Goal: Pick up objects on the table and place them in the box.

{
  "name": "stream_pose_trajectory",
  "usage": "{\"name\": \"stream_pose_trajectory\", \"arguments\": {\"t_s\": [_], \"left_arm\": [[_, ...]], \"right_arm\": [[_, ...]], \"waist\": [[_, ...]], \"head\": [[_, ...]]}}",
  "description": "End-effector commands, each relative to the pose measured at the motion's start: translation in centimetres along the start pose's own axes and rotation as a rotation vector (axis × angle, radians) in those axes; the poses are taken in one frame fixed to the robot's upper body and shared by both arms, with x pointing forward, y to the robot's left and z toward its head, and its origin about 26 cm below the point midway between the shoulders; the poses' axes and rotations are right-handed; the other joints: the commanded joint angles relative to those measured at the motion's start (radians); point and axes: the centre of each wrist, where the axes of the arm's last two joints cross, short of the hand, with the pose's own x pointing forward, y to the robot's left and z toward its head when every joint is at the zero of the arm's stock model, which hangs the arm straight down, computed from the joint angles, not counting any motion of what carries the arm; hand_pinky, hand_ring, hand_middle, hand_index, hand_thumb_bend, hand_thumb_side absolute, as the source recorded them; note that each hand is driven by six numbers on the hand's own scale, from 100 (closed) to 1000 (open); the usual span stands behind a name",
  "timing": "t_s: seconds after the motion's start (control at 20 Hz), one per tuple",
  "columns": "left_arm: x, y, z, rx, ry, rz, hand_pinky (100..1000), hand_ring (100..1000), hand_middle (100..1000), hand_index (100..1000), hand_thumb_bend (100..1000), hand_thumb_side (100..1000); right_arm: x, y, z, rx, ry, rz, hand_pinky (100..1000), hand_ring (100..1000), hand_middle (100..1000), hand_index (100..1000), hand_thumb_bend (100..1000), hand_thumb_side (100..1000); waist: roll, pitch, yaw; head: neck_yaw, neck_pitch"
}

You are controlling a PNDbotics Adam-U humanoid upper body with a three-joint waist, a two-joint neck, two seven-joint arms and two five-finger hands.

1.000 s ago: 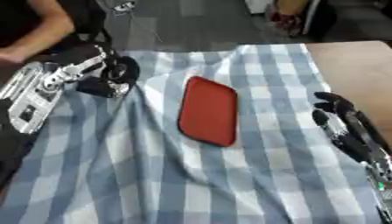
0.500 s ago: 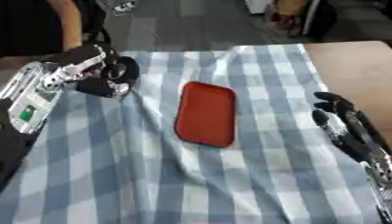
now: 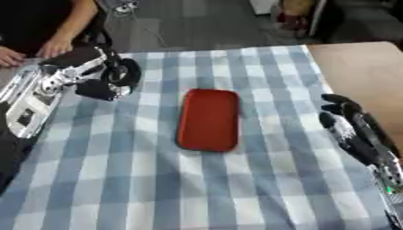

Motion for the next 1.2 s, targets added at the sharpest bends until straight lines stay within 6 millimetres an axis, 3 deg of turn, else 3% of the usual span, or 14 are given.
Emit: {"name": "stream_pose_trajectory", "arguments": {"t_s": [0.05, 0.55, 1.2], "left_arm": [[-0.3, 1.8, 0.4, 0.034, 0.008, -0.033, 916, 709, 475, 447, 100, 593], [0.2, 2.0, 0.1, 0.039, -0.005, -0.029, 917, 710, 475, 446, 100, 594], [3.9, 2.7, -2.6, 0.029, -0.119, -0.048, 915, 711, 478, 445, 100, 593]], "right_arm": [[0.3, -1.0, -0.2, -0.004, -0.015, 0.027, 900, 838, 900, 918, 427, 866], [0.2, -0.9, -0.1, -0.002, -0.015, 0.026, 900, 838, 900, 918, 427, 866], [0.3, -0.7, -0.2, 0.008, -0.019, 0.019, 899, 837, 900, 918, 422, 868]], "waist": [[0.000, -0.014, 0.000], [0.000, -0.015, 0.000], [-0.001, -0.014, -0.013]], "head": [[-0.008, -0.001], [-0.007, -0.001], [0.002, -0.001]]}}
